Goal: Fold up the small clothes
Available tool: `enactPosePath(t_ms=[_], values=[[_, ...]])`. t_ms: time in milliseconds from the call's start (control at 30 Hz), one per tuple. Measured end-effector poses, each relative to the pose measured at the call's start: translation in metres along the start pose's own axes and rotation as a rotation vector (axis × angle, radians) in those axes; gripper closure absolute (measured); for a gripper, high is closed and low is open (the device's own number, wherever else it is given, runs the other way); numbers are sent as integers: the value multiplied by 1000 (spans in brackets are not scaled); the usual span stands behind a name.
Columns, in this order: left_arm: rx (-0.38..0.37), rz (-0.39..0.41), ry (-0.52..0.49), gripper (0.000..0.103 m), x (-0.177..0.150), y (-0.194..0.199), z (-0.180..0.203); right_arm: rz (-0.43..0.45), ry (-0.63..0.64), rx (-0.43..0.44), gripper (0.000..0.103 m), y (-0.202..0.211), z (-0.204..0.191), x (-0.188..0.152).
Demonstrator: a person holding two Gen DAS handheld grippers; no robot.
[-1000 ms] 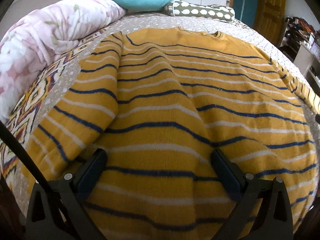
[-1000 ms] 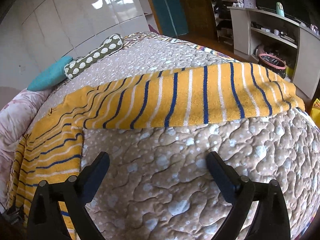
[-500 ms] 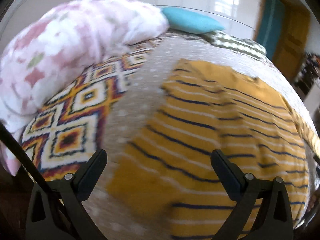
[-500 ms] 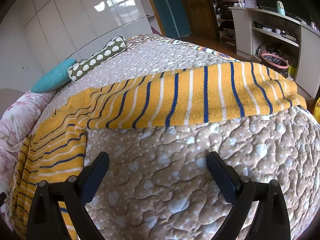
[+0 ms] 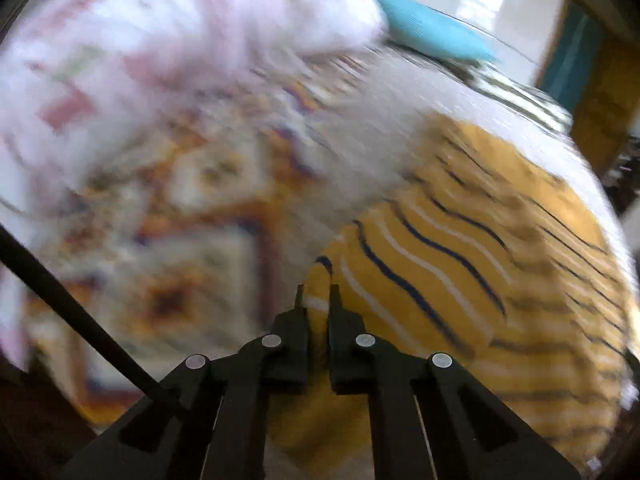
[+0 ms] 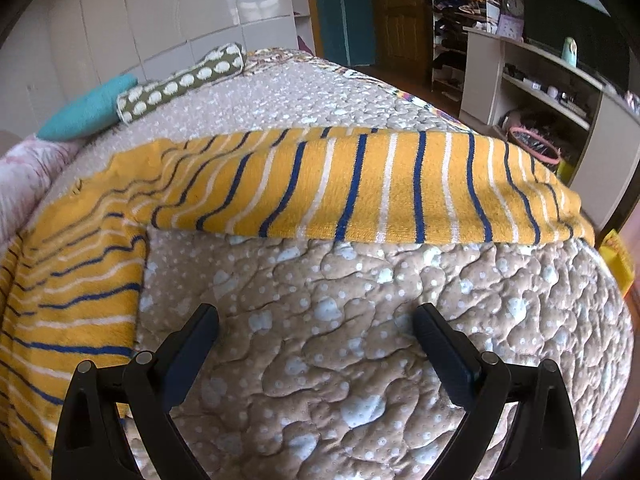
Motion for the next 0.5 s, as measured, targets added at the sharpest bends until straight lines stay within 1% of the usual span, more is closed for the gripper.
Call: enactPosePath(t_ms=[67,100,133,167,200,233,300,333,367,433,500], values=[[114,43,14,96,22,0,-25,-9,14,-13,1,-2,-2,0],[184,68,21,96,37,-1,-44,-12,17,-17,1,-3,-2,1],[233,81,29,96,45,0,-56,-13,19,-20,1,-3,-2,1],[257,85,38,95,51,0,-67,-14,21,-22,1,-4,-2,0],[258,87,51,94,57,0,-74,-15,23,-25,1,-5,-3,1],[228,90,67,92,60,4,-76,-16,23,-26,1,-5,-3,1],[191,110,68,85,56,15,-68,-16,24,-28,1,-5,-3,1],[179,118,49,76,51,19,-59,-17,26,-30,0,-5,-3,1],[165,122,27,63,47,22,-50,-17,27,-31,0,-6,-5,1],[114,131,-31,50,34,29,-18,-18,27,-33,0,-7,-6,1],[65,126,-78,48,26,28,15,-18,27,-33,0,-6,-5,2]])
Point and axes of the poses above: each gripper's, at about its wrist camera, not at the fingertips, and y roughly against the way its jaws point, z to its right, x to its top, the point moved 5 cm from there along -y, roughly the way its jaws point, and after that the axes turned 5 degrees about z, right-handed, at the moved point
